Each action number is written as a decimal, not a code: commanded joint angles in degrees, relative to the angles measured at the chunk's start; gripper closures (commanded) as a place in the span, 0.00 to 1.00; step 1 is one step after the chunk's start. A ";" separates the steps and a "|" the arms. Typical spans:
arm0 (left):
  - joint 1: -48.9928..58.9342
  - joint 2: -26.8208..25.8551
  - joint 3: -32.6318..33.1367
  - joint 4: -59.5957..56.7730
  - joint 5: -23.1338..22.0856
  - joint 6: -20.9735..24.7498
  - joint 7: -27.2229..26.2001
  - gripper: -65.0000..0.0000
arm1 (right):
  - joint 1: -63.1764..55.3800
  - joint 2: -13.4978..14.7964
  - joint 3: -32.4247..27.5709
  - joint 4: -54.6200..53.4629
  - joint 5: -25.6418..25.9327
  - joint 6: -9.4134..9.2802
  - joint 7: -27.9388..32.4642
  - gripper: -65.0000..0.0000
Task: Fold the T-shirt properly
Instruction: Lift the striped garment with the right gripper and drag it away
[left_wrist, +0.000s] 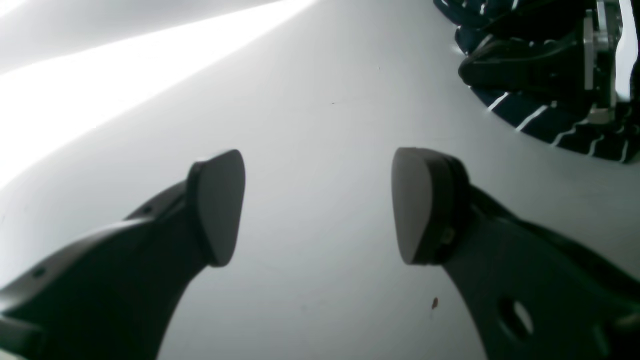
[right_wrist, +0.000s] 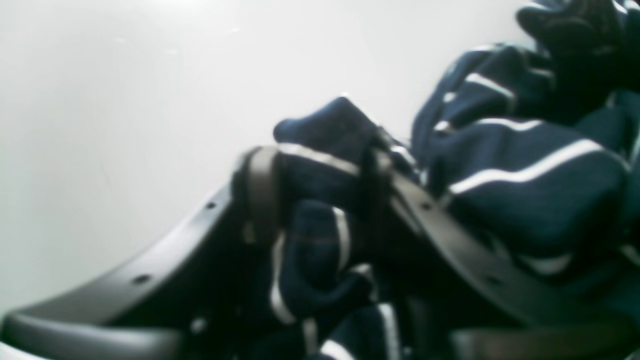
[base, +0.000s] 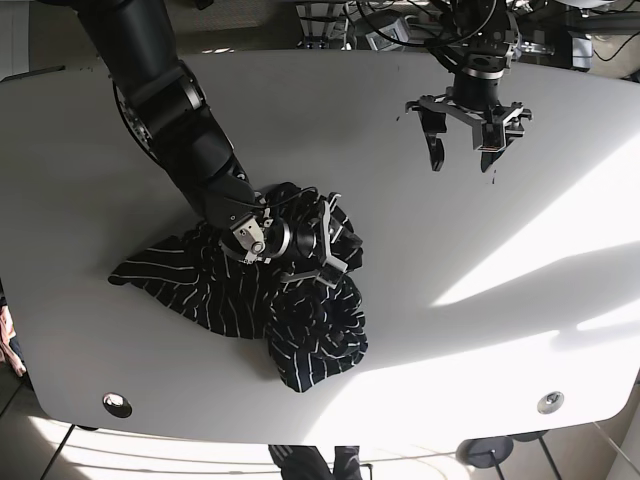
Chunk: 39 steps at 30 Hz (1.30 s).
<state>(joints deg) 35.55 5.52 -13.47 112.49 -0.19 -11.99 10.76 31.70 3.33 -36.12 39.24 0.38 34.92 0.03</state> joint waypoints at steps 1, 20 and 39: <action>0.01 -0.02 -0.02 0.96 -0.39 -0.10 -1.58 0.33 | -0.89 0.67 2.14 0.80 -0.95 0.38 -1.57 0.91; -2.72 -0.11 0.33 0.52 -0.65 -0.28 -1.58 0.33 | -4.93 -0.74 27.28 62.60 -0.87 0.91 -36.21 0.97; -4.83 -1.34 3.15 0.96 -0.83 -0.36 -1.67 0.33 | 39.02 -1.00 28.95 50.21 -0.87 3.28 -44.21 0.97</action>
<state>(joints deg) 30.57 4.25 -10.33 112.12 -0.45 -12.43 10.79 68.82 2.22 -7.20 87.92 -0.23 39.03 -45.69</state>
